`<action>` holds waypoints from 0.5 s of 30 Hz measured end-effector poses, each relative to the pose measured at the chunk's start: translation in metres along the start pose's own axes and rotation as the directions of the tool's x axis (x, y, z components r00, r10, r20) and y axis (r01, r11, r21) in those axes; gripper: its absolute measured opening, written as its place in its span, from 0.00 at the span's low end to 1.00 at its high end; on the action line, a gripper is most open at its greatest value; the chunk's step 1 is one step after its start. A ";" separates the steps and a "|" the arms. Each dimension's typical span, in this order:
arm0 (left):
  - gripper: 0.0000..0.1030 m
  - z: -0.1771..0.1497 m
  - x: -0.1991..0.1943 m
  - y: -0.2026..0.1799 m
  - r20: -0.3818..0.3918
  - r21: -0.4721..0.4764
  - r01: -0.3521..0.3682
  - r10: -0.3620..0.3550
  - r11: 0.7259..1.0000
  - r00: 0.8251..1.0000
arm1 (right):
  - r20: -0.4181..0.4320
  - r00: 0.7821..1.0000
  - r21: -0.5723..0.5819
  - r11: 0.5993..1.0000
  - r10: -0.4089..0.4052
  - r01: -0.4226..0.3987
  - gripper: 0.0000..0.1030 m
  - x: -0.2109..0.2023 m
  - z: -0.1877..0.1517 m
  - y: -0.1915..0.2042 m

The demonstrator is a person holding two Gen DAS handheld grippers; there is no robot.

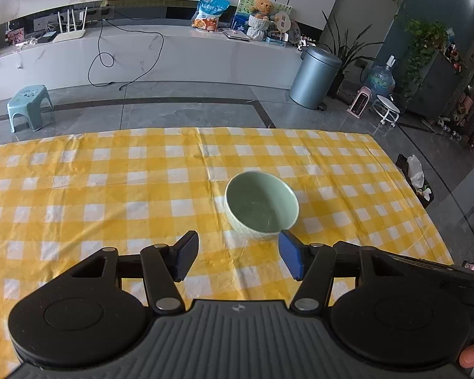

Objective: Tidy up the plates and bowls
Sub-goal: 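Move both tools toward the pale green bowl, then grip the green bowl rim with both tools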

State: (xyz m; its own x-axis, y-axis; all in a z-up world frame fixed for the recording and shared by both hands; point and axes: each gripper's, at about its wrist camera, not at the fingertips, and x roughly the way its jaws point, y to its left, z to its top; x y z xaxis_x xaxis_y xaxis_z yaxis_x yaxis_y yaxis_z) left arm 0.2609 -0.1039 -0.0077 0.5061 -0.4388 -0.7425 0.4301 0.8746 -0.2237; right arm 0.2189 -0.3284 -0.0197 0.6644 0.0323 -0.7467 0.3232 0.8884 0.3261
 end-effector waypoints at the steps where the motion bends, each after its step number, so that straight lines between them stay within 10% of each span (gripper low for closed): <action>1: 0.67 0.004 0.007 0.002 0.003 -0.003 0.000 0.000 1.000 1.000 | 0.002 1.000 0.003 1.000 -0.003 0.003 0.46 0.005 0.005 0.000; 15: 0.50 0.023 0.100 0.024 -0.100 -0.076 -0.011 0.004 0.997 0.995 | -0.092 0.995 0.051 0.998 -0.039 0.044 0.32 0.091 0.030 -0.003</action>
State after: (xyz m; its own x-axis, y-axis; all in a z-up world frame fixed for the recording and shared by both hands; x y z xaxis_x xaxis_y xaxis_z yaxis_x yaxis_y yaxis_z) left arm 0.3387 -0.1317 -0.0730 0.4304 -0.4128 -0.8027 0.3662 0.8927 -0.2627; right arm 0.2986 -0.3416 -0.0718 0.5868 0.0398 -0.8088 0.3855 0.8646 0.3222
